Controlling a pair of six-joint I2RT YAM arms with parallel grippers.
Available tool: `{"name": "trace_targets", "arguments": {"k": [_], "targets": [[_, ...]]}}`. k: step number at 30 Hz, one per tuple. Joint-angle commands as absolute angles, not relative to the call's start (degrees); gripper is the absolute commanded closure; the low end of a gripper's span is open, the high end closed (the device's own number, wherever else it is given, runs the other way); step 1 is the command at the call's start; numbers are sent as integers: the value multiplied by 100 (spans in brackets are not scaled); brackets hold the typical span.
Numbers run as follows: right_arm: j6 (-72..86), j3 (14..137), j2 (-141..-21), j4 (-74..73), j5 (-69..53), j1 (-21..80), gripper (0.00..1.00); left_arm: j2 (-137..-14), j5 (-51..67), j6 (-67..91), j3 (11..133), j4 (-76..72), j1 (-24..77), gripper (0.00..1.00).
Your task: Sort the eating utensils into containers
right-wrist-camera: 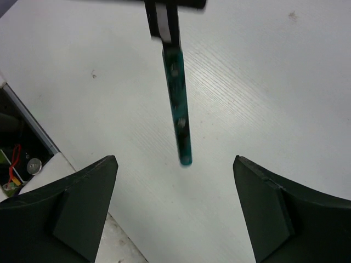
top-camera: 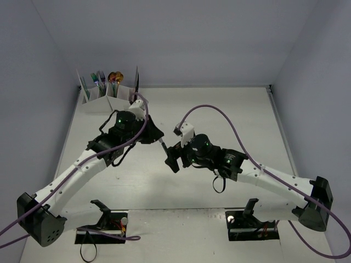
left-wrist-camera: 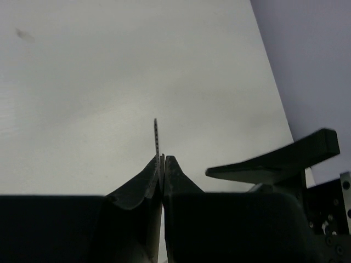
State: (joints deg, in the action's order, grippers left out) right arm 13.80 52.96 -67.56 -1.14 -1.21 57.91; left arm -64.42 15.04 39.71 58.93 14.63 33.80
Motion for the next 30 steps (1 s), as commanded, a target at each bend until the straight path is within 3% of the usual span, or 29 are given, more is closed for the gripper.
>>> {"name": "trace_targets", "arguments": {"k": [1, 6, 15, 25, 30], "targets": [[1455, 5098, -6311, 183, 518, 5794, 15, -6774, 519, 2944, 7122, 1922, 2865, 100], [1459, 4863, -5926, 182, 940, 5654, 13, -7720, 19, 2297, 8228, 1990, 1906, 100], [1322, 4632, -5971, 141, 816, 5218, 12, -9860, -339, 1171, 10541, 1610, 1128, 100], [1400, 4506, -6313, 123, 53, 4770, 11, -12239, -331, 498, 13231, 1980, 946, 100], [1354, 4447, -6391, 115, 78, 4710, 11, -12987, -282, 456, 13748, 2155, 949, 100]]}}
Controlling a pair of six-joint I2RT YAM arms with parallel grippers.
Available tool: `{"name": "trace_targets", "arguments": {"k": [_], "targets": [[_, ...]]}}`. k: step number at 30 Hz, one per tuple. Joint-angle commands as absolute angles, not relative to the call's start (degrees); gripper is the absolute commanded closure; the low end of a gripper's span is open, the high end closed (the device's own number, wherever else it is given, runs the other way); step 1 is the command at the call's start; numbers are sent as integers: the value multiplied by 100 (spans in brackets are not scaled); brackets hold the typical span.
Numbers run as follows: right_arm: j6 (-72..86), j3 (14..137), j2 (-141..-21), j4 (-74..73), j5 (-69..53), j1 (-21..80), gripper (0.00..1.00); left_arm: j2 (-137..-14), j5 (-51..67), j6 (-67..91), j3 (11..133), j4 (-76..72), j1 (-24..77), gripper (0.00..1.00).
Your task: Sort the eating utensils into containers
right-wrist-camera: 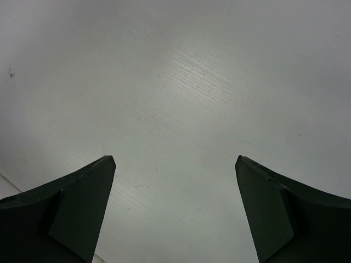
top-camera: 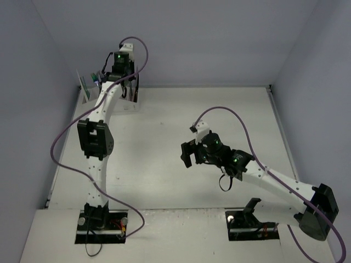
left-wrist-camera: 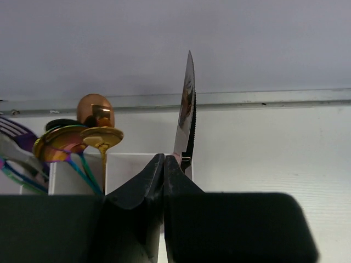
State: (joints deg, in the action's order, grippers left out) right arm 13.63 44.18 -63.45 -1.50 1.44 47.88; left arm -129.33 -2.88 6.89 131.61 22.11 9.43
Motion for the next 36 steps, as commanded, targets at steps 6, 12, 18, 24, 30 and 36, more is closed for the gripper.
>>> {"name": "trace_targets", "arguments": {"k": [6, 12, 18, 24, 30, 36], "targets": [[1353, 4430, -6464, 132, 70, 4667, 11, -13272, -479, 360, 13746, 2355, 940, 100], [1380, 4395, -6540, 124, 79, 4658, 11, -13563, -488, 275, 13768, 2477, 948, 83], [1408, 4368, -6522, 130, 53, 4652, 11, -13441, -435, 347, 13683, 2394, 949, 52], [1436, 4366, -6387, 121, 54, 4658, 10, -12939, -423, 400, 13388, 2098, 956, 36], [1466, 4374, -6254, 107, 56, 4651, 10, -12389, -478, 489, 12894, 1807, 958, 31], [1455, 4423, -6086, 42, 92, 4658, 10, -11771, -423, 696, 12332, 1452, 949, 29]]}}
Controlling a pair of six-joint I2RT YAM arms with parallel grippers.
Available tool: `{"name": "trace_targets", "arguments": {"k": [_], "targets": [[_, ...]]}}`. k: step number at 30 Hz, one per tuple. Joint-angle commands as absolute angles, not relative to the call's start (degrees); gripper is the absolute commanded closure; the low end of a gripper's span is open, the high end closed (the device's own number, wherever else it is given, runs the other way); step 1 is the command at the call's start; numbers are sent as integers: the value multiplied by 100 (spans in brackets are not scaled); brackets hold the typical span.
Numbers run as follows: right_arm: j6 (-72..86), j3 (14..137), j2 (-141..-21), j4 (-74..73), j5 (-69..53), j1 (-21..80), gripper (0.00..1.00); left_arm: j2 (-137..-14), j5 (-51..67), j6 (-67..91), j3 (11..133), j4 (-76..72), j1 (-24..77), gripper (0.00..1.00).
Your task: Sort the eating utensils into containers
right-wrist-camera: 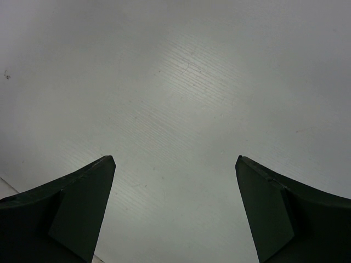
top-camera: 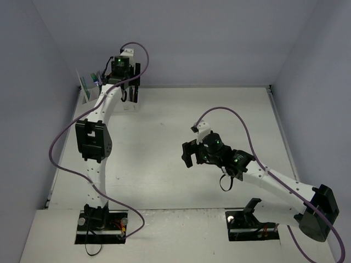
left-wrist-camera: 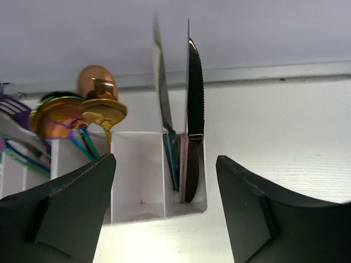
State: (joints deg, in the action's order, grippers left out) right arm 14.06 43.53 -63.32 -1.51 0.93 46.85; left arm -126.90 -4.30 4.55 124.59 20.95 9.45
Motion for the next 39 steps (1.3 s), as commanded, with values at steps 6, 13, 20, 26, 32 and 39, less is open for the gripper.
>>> {"name": "trace_targets", "arguments": {"k": [6, 13, 20, 26, 32, 39], "targets": [[1377, 4715, -5764, -117, 600, 4641, 8, -10334, -288, 967, 11450, 1453, 958, 27], [1166, 5204, -4977, -517, 1708, 4621, 0, -7734, -948, 890, 9453, 1913, 927, 17], [1031, 5373, -4089, -712, 2808, 4614, 0, -4848, -1773, 718, 7777, 3049, 905, 8], [824, 5241, -3313, -869, 3620, 4614, 0, -3200, -2156, 749, 7407, 4371, 1044, 7], [589, 5164, -2856, -1142, 4127, 4614, 0, -2399, -2503, 988, 6787, 4765, 1490, 7], [710, 5004, -2735, -1178, 4153, 4614, 0, -2145, -2503, 1039, 6420, 4799, 1529, 7]]}}
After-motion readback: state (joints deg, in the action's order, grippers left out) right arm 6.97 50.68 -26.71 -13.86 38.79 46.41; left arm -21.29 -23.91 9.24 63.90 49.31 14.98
